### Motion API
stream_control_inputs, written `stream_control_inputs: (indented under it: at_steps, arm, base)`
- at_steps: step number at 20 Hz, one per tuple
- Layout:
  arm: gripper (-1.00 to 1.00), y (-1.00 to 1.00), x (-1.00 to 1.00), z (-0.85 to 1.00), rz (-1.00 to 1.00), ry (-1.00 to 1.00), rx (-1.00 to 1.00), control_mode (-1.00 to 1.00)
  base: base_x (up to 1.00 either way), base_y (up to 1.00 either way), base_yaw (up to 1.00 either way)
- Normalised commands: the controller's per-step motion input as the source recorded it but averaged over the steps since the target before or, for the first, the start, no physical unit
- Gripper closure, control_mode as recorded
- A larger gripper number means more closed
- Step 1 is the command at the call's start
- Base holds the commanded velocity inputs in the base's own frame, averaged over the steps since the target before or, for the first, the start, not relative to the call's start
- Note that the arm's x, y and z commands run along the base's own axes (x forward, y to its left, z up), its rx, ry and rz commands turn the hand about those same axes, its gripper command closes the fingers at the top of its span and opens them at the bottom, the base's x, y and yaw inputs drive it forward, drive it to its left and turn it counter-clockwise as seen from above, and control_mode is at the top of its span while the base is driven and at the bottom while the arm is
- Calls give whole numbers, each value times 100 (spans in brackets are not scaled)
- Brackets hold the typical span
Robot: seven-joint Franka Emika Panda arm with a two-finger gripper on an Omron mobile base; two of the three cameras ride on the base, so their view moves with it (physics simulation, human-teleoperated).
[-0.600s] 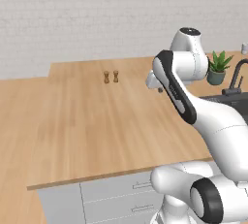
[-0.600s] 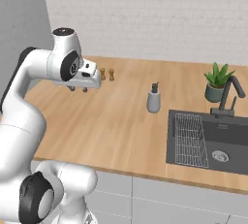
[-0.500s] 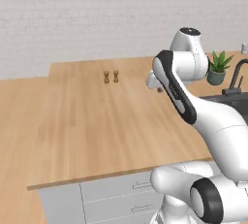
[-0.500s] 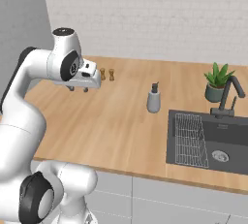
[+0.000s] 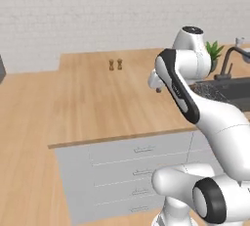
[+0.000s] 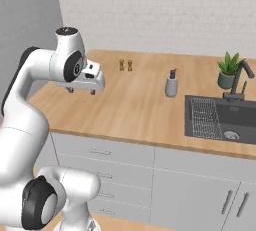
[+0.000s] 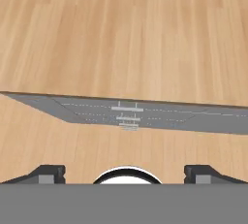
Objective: Take a straw from the drawer in front and place it inside the glass cup on the dining counter.
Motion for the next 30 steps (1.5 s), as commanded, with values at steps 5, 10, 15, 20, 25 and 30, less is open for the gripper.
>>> stream_control_inputs:
  at_steps: [5,10,15,20,25,30]
  arm:
    - [-100,0,0,0,0,0,0,100]
    - [-100,0,0,0,0,0,0,100]
    - [-100,0,0,0,0,0,0,100]
    - [-100,0,0,0,0,0,0,100]
    - [-100,0,0,0,0,0,0,100]
    - [-100,0,0,0,0,0,0,100]
  base:
    - [-19,90,-41]
    - [0,80,-62]
    - [0,82,-61]
    - [0,90,-57]
    - [0,92,-54]
    - [0,77,-47]
